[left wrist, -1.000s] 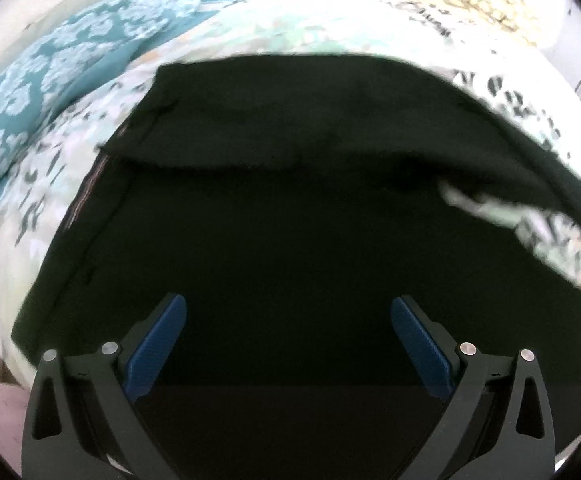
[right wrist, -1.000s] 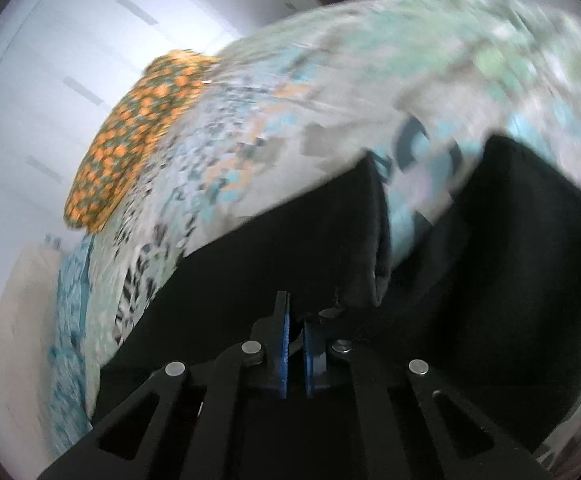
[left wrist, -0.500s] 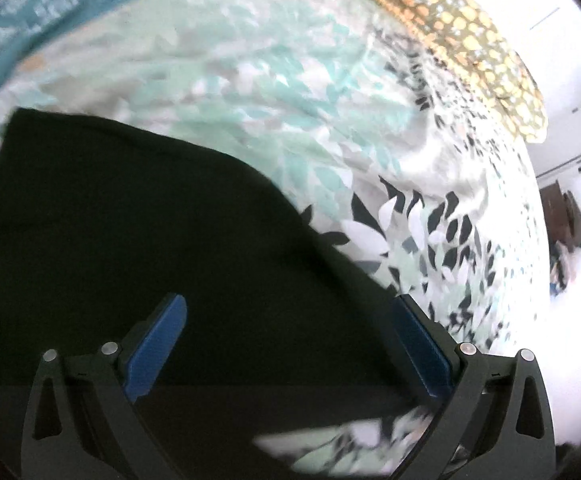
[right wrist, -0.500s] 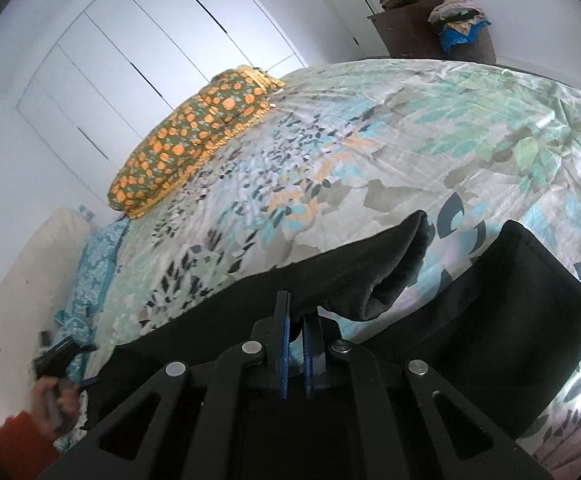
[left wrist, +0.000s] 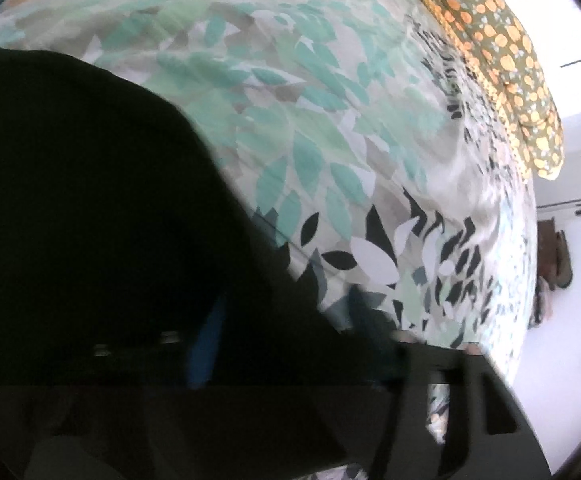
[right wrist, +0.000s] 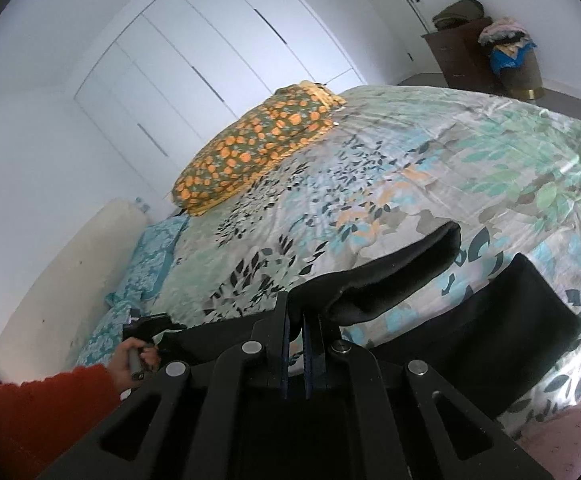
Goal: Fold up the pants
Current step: 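Grasp the trouser waistband with the left gripper while the right gripper holds the leg ends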
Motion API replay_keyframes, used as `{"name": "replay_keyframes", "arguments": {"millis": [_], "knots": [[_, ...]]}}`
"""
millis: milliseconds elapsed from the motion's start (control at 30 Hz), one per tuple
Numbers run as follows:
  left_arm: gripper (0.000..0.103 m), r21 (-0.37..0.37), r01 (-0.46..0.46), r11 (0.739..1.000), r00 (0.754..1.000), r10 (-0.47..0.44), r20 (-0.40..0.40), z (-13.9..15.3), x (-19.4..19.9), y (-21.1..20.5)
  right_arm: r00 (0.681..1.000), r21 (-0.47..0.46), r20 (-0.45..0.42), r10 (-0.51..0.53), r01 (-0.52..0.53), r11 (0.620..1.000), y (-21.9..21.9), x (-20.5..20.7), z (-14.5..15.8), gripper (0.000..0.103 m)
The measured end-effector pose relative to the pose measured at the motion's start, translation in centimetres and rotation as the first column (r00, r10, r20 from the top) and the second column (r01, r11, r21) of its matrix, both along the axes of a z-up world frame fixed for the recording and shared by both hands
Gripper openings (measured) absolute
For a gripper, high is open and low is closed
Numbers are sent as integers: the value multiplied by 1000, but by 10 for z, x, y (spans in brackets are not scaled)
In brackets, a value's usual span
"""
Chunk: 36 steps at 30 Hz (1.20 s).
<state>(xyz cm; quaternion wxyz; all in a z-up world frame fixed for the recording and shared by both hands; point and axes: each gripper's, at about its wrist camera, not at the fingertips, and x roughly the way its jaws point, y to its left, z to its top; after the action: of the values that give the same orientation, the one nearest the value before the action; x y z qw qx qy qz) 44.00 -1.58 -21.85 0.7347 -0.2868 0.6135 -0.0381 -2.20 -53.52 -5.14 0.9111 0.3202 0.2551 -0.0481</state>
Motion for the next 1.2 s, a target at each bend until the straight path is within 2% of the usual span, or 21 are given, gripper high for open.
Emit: {"name": "replay_keyframes", "arguments": {"millis": [33,67,100,167,267,333,400,433,500,567,600,633,700,767,833,1067,1200], "knots": [[19,17,5,1000,1000,-5,2,2,-2,2,1000,-10,-5,2,-3,1000,0,-2,1,5],[10,40,10,999,1000,-11,9,4,-4,3,1000,-16,-13,2,-2,1000,-1,-3,1,5],[8,40,12,999,1000,-12,16,7,-7,7,1000,-16,-27,-1,1,1000,-3,-3,-2,5],[6,-21,-11,1000,998,12,54,21,-16,17,998,6,-63,-9,9,1000,-15,3,-12,5],[5,-88,-11,996,986,25,166,70,-42,37,997,57,-79,-25,30,998,-38,15,-23,5],[5,-93,6,996,959,21,283,117,-79,58,997,90,-69,-37,43,995,-50,19,-23,5],[6,-84,12,996,929,20,370,147,-121,80,995,116,-88,-42,52,992,-57,17,-25,5],[7,-77,10,997,919,21,395,153,-149,91,993,122,-112,-41,55,991,-59,16,-28,5],[10,-43,0,999,927,16,374,142,-199,104,976,136,-212,-41,71,988,-61,13,-45,5],[10,41,18,999,953,-30,301,110,-239,104,945,140,-327,-25,74,987,-61,14,-65,6],[10,76,29,997,967,-47,249,90,-254,103,919,138,-394,-8,68,988,-60,16,-79,6],[9,95,38,995,981,-55,187,68,-268,103,892,132,-451,11,55,990,-59,18,-93,6],[7,80,19,997,994,-27,105,43,-282,106,858,146,-513,26,58,988,-58,16,-112,6],[7,37,-18,999,998,15,66,35,-287,109,858,142,-513,20,62,988,-61,14,-111,6],[8,25,-23,999,998,21,64,38,-284,111,856,100,-517,8,51,994,-60,12,-107,6],[8,9,27,1000,998,-27,62,45,-288,95,837,160,-547,8,96,982,-75,-2,-117,6],[9,-11,103,995,992,-102,67,50,-296,69,822,27,-569,-27,51,998,-90,2,-101,6]]}}
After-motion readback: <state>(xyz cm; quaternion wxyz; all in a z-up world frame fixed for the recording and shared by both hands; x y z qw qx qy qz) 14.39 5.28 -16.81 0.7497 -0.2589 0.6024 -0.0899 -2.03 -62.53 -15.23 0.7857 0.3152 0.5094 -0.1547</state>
